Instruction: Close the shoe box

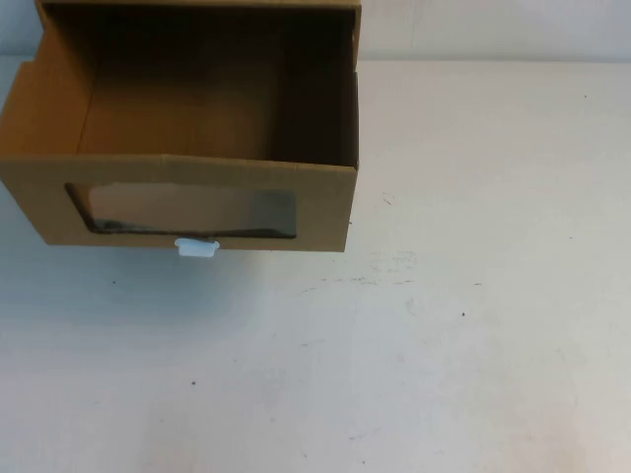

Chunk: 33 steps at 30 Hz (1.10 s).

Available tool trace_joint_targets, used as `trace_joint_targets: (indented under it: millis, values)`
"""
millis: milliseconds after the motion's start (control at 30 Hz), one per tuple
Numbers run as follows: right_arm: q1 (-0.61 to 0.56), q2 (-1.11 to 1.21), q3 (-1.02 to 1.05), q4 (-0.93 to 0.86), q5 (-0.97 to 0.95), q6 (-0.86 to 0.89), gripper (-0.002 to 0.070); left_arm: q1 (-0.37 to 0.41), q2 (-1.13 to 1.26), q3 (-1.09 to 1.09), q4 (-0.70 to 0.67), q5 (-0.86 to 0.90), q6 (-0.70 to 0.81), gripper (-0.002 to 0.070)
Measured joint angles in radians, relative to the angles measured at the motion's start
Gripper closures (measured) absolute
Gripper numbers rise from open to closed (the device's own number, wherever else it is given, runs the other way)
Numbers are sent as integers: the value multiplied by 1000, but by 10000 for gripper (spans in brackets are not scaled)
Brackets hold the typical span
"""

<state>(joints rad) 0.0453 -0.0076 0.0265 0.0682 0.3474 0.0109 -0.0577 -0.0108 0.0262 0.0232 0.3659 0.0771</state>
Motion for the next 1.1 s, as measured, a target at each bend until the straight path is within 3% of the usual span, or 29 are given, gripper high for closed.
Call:
trace_joint_targets:
  millis: [1100]
  values:
    - [0, 0, 0, 0, 1, 0, 687, 0, 0, 0, 0, -14, -8, 680]
